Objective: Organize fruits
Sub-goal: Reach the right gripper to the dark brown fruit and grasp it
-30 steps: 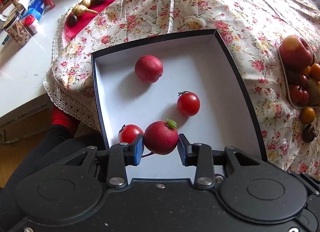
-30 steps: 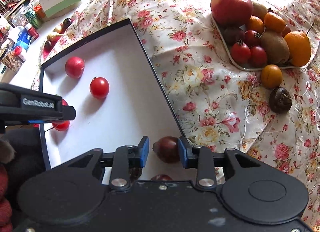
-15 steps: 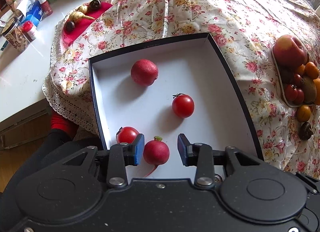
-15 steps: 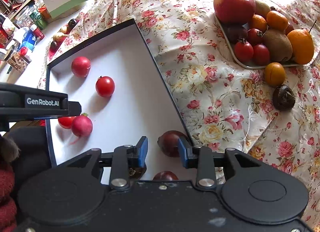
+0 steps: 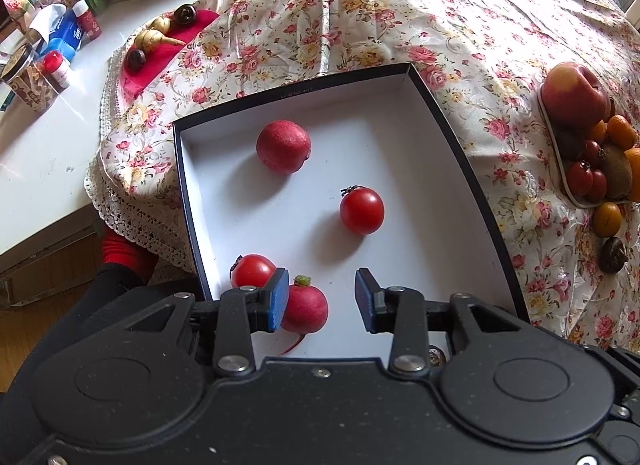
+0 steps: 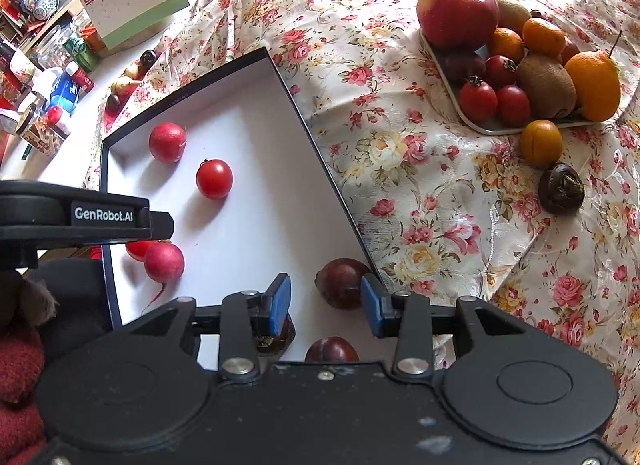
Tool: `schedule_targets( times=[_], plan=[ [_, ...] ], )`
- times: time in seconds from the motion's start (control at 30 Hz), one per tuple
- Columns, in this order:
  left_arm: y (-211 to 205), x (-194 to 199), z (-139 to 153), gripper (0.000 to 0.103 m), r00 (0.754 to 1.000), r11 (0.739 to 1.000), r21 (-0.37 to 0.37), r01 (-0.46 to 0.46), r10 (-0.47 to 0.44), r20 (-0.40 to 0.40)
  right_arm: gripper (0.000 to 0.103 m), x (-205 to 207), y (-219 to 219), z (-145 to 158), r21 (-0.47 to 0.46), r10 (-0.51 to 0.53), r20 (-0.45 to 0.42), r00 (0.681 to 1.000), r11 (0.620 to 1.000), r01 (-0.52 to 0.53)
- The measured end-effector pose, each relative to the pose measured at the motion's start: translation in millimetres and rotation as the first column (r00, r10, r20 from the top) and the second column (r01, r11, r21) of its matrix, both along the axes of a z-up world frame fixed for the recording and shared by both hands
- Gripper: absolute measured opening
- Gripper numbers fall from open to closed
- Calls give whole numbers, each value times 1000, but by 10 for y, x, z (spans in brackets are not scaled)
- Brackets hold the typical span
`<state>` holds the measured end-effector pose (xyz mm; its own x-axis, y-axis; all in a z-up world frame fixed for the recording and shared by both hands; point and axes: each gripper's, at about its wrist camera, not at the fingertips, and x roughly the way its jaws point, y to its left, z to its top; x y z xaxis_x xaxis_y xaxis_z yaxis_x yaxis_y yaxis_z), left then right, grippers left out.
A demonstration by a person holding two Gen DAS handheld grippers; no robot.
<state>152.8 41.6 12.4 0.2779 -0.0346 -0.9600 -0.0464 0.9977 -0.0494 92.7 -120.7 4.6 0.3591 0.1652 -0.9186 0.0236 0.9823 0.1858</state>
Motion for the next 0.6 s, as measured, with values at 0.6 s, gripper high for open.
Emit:
schedule_targets(
  times=[0.6],
  plan=[
    [-36, -20, 31, 46, 1000, 1000, -11, 28, -28, 12, 42, -303, -1874, 277, 5, -331, 87, 940, 943, 332]
  ],
)
